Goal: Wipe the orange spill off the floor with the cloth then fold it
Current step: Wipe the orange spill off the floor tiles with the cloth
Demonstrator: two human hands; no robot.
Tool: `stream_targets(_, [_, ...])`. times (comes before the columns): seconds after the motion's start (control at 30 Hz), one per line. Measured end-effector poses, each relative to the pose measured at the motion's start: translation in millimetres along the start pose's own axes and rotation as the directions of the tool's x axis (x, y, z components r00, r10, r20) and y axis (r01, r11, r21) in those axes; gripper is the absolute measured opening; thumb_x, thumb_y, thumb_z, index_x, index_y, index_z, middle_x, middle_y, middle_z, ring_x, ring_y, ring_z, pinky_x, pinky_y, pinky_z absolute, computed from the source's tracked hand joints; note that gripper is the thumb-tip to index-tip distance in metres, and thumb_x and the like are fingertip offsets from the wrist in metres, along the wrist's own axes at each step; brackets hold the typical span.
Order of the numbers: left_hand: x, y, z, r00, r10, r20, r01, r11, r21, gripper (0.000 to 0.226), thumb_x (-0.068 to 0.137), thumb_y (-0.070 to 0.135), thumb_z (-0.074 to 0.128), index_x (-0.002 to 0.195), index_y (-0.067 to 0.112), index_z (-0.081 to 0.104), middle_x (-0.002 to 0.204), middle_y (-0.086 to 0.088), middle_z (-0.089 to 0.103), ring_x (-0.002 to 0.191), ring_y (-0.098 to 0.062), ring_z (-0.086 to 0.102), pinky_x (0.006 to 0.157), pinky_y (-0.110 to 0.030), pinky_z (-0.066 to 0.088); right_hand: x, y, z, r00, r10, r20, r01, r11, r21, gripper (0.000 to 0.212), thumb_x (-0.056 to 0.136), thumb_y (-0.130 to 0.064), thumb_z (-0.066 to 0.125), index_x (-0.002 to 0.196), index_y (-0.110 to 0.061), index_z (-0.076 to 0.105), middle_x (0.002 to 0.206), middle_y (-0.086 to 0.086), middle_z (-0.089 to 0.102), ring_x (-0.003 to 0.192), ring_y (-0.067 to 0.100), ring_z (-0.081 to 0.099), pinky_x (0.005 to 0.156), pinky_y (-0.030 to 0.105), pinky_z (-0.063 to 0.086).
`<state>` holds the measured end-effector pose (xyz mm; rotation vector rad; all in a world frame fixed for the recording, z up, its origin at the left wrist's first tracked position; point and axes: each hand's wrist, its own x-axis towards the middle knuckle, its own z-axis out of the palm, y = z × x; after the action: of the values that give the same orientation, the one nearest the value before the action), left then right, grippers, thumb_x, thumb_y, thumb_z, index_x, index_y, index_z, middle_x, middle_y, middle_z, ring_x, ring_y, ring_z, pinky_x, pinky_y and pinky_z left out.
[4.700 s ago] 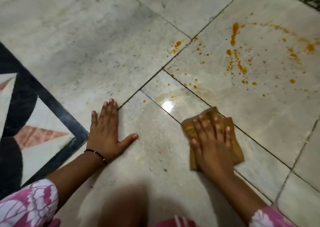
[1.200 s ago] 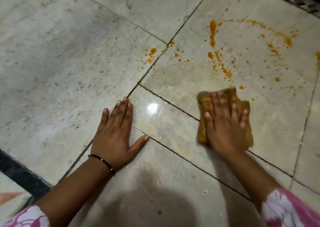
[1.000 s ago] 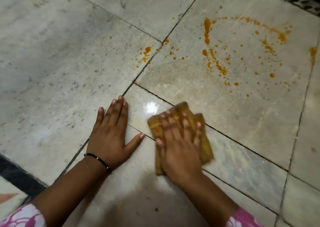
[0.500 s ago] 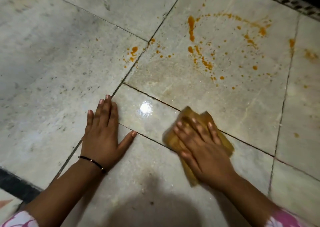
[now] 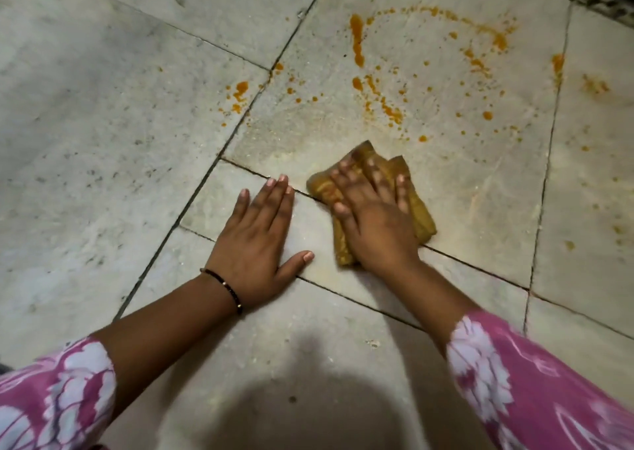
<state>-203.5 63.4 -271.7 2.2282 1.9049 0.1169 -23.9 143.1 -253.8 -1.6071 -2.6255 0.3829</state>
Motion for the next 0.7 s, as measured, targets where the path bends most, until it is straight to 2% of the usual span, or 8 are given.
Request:
stream_targets(0.1, [-4.5, -1.8, 2.6, 1.000, -0.017, -0.010, 0.016, 1.000, -0.015, 0.083, 0.089, 0.062, 0.028, 0.149, 0.005, 0.020, 0.157, -0.014, 0.015, 0.145, -0.025, 0.012, 0.116, -0.045, 0.006, -51.5, 25.3, -4.4, 0.998, -0.036, 0.051, 0.036, 0.999, -0.008, 0.052, 0.095, -0.043, 0.024, 0.144, -0.032, 0.036, 0.152, -0.015, 0.030, 0.144, 0.015, 0.016, 0.116, 0.046, 0.004])
stream_targets(0.23, [-3.9, -2.7, 4.6, 1.000, -0.019, -0.013, 0.018, 1.000, -0.021, 0.083, 0.089, 0.063, 0.025, 0.149, 0.006, 0.018, 0.157, -0.013, 0.015, 0.145, -0.023, 0.012, 0.116, -0.046, 0.007, -84.3, 78.1, -23.3, 0.992, 0.108, 0.062, -0.106, 0.994, -0.030, 0.053, 0.094, -0.046, 0.023, 0.145, -0.035, 0.031, 0.152, -0.015, 0.025, 0.144, 0.017, 0.016, 0.116, 0.049, 0.006])
stream_targets(0.37, [-4.2, -0.9, 4.9, 0.999, -0.036, -0.014, 0.035, 0.999, -0.028, 0.082, 0.089, 0.062, 0.026, 0.149, 0.007, 0.018, 0.157, -0.011, 0.016, 0.145, -0.022, 0.013, 0.116, -0.046, 0.008, -18.4, 84.8, -29.2, 0.945, 0.326, -0.027, -0.325, 0.945, 0.047, 0.050, 0.097, -0.045, 0.026, 0.145, -0.036, 0.030, 0.155, -0.012, 0.023, 0.145, 0.020, 0.011, 0.116, 0.047, -0.002])
stream_targets(0.43, [-4.5, 0.8, 4.0, 0.999, -0.048, -0.012, 0.047, 0.998, -0.036, 0.082, 0.089, 0.062, 0.027, 0.149, 0.008, 0.017, 0.157, -0.011, 0.015, 0.146, -0.022, 0.011, 0.116, -0.046, 0.006, 25.5, 75.3, -25.9, 0.946, 0.322, -0.037, -0.321, 0.946, 0.039, 0.046, 0.100, -0.039, 0.031, 0.146, -0.035, 0.028, 0.156, -0.011, 0.021, 0.145, 0.021, 0.009, 0.115, 0.048, -0.005])
stream_targets(0.5, [-4.2, 1.7, 3.8, 0.999, -0.046, -0.009, 0.045, 0.998, -0.039, 0.081, 0.089, 0.061, 0.027, 0.150, 0.008, 0.016, 0.158, -0.011, 0.014, 0.146, -0.022, 0.011, 0.117, -0.046, 0.006, 48.7, 62.4, -23.1, 0.979, 0.202, 0.017, -0.202, 0.979, 0.002, 0.047, 0.101, -0.037, 0.030, 0.147, -0.035, 0.026, 0.157, -0.011, 0.018, 0.146, 0.021, 0.006, 0.114, 0.047, -0.007])
stream_targets(0.57, [-4.3, 2.3, 4.0, 0.999, -0.041, -0.003, 0.041, 0.998, -0.041, 0.081, 0.089, 0.061, 0.027, 0.149, 0.007, 0.017, 0.157, -0.012, 0.015, 0.146, -0.023, 0.011, 0.116, -0.046, 0.006, 42.1, 59.4, -25.8, 0.992, -0.032, 0.121, 0.034, 0.999, -0.017, 0.049, 0.099, -0.042, 0.026, 0.148, -0.037, 0.022, 0.157, -0.014, 0.015, 0.146, 0.021, 0.004, 0.113, 0.044, -0.008])
stream_targets(0.63, [-3.7, 1.4, 2.1, 0.999, -0.043, 0.001, 0.043, 0.998, -0.055, 0.081, 0.090, 0.060, 0.026, 0.149, 0.007, 0.018, 0.158, -0.012, 0.015, 0.145, -0.023, 0.010, 0.116, -0.046, 0.007, 11.8, 72.2, -36.5, 0.938, -0.257, 0.234, 0.279, 0.958, -0.067, 0.053, 0.097, -0.048, 0.021, 0.149, -0.038, 0.017, 0.157, -0.016, 0.009, 0.146, 0.018, 0.002, 0.113, 0.041, -0.009])
stream_targets(0.7, [-3.0, 1.5, 0.7, 0.999, -0.041, -0.010, 0.040, 0.997, -0.072, 0.080, 0.090, 0.060, 0.027, 0.150, 0.007, 0.017, 0.158, -0.012, 0.011, 0.146, -0.022, 0.008, 0.116, -0.046, 0.006, -29.9, 95.5, -43.5, 0.884, -0.334, 0.325, 0.387, 0.915, -0.112, 0.055, 0.098, -0.050, 0.019, 0.150, -0.035, 0.013, 0.158, -0.014, 0.007, 0.147, 0.016, 0.001, 0.115, 0.040, -0.006])
